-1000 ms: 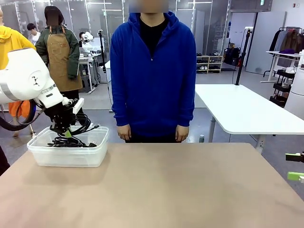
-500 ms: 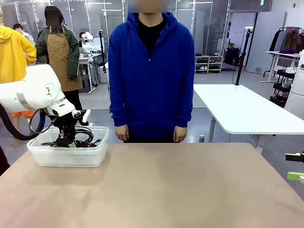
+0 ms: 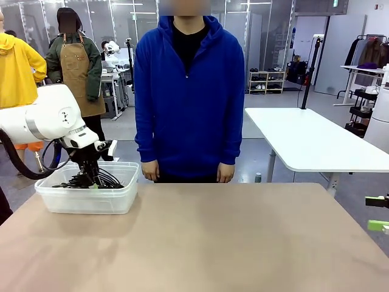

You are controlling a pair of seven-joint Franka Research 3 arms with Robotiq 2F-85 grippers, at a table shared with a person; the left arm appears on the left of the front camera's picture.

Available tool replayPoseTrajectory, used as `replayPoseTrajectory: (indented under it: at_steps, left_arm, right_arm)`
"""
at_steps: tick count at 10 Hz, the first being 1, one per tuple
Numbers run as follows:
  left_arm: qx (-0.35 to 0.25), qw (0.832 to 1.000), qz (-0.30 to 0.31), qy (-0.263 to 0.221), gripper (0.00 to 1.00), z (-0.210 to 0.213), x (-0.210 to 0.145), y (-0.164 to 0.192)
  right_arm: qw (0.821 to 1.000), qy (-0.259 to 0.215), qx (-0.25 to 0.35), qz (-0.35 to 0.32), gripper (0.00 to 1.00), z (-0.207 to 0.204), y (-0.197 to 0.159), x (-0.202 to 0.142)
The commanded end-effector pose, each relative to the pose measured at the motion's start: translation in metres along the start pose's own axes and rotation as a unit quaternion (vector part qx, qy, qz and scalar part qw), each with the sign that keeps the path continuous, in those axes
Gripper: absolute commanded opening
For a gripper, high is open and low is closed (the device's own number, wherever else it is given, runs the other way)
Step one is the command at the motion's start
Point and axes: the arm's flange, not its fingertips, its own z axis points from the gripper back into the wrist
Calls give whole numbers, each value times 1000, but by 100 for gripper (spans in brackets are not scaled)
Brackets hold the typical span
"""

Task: Organize and store the cables.
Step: Place the USB Extension Cable into the Organizing box.

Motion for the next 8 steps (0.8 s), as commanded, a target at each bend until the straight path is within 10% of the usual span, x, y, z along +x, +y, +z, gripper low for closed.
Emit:
replayPoseTrajectory:
  at_steps: [1,3,4,8]
  left_arm:
    - [5,1000,12,-11,80,14,3,-4]
    - [25,999,27,-27,71,28,3,-6]
    - [29,998,36,-36,100,33,3,-6]
    - [18,998,52,-27,100,38,-2,-5]
  right_arm:
    - [1000,-2,2,-3,100,1,1,3]
    - [1000,-2,2,-3,100,1,1,3]
    - [1000,-2,2,-3,100,1,1,3]
    - [1000,-2,2,-3,100,1,1,3]
